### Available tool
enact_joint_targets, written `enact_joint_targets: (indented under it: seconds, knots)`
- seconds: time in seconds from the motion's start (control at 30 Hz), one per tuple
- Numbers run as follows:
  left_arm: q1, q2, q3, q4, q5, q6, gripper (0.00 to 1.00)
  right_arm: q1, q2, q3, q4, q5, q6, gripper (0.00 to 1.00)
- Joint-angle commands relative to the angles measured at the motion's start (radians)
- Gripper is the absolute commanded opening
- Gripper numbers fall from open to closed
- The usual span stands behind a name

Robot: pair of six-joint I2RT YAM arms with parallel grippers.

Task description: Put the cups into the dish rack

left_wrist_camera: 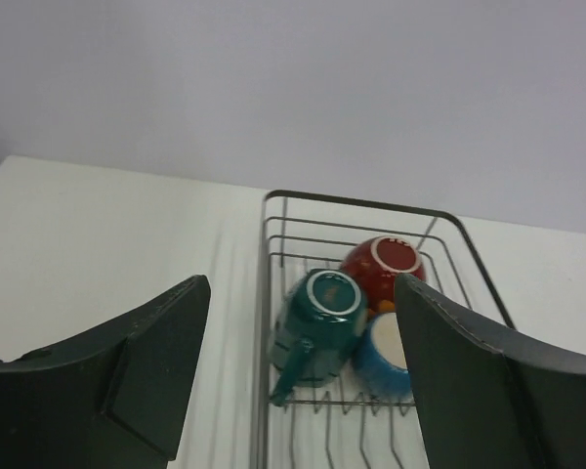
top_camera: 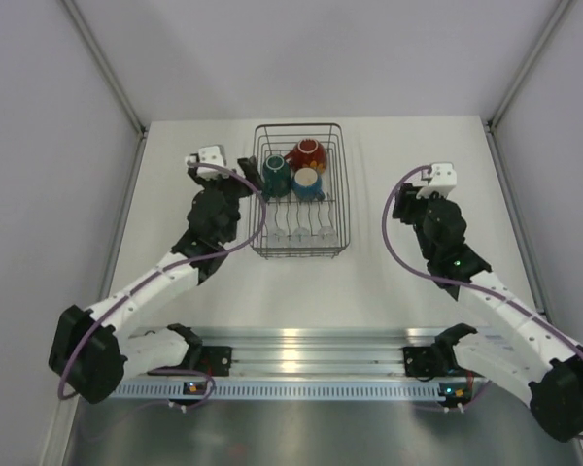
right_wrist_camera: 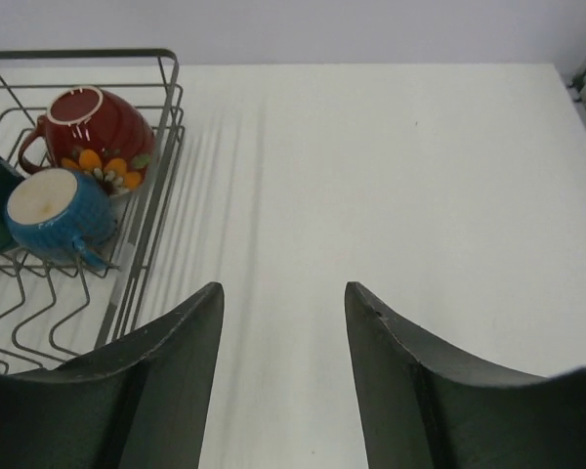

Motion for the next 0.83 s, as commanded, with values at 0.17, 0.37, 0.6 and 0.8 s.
enact_joint_targets:
  seconds: [0.17,0.37,0.6,0.8]
  knots:
    - [0.255,-0.149,-0.126,-0.22,0.121,-0.153,0.82,-0.261,0.136,0.119,-0.051,-0.347,0.131,0.9]
    - [0.386,-0.198,-0.225,-0.223,0.18,-0.22,0.82,-0.267,0.11,0.087,-0.04,-0.325,0.115,0.99]
    - [0.417,-0.211,-0.242,-0.232,0.193,-0.221,0.82,-0.269,0.098,0.092,-0.046,-0.286,0.095,1.0]
    - [0.431,-0.217,-0.245,-0.233,0.179,-0.223,0.82,-0.271,0.096,0.098,-0.063,-0.252,0.092,1.0]
